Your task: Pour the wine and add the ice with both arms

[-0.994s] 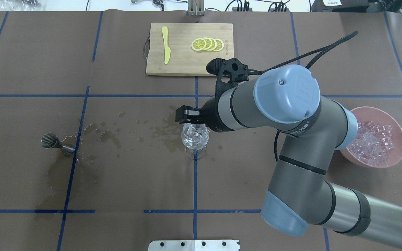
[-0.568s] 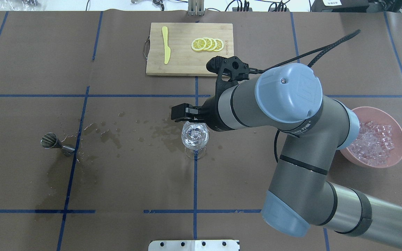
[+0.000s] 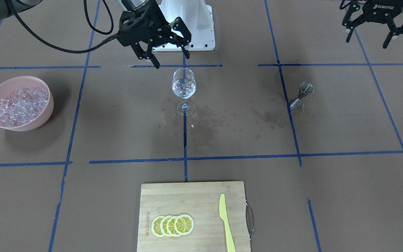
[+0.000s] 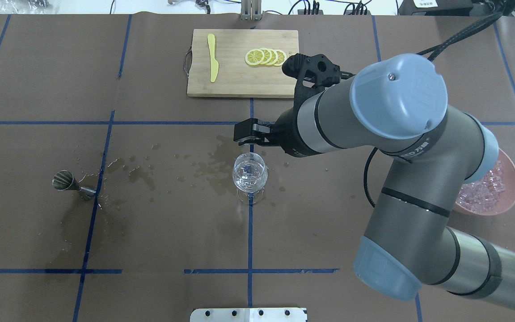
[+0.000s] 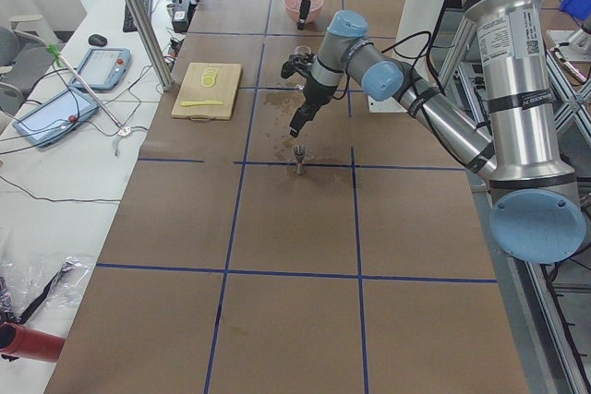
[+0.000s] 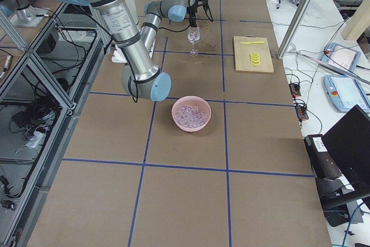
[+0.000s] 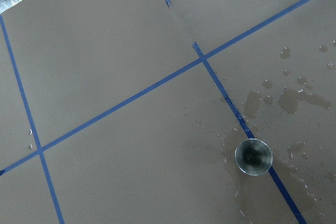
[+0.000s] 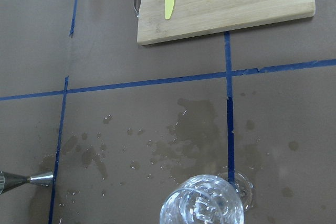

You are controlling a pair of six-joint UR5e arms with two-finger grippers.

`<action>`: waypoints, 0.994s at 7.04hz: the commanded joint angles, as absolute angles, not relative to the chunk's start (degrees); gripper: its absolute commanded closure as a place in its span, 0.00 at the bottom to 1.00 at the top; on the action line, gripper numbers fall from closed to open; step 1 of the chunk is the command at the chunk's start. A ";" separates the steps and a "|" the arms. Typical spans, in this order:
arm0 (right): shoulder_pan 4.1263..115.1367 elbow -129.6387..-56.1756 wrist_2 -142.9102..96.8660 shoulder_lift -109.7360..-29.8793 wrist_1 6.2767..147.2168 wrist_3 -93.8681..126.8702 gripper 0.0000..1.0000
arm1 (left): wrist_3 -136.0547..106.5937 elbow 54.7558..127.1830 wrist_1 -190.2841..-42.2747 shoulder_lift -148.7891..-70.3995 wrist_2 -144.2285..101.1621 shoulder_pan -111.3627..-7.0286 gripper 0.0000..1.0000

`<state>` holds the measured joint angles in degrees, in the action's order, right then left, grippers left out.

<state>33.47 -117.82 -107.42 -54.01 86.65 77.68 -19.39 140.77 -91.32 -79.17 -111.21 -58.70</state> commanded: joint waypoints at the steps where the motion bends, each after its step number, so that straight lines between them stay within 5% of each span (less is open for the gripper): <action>1: 41.19 -118.30 -115.37 -55.01 90.51 76.82 0.00 | -13.82 133.80 -90.88 -84.09 -118.28 -67.39 0.00; 7: 60.10 -117.69 -125.59 -65.18 99.23 46.30 0.00 | -6.06 116.03 -90.70 -91.58 -127.35 -81.29 0.00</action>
<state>57.08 -118.00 -124.54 -61.39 98.62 54.35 -7.07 118.36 -90.80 -91.57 -126.44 -78.96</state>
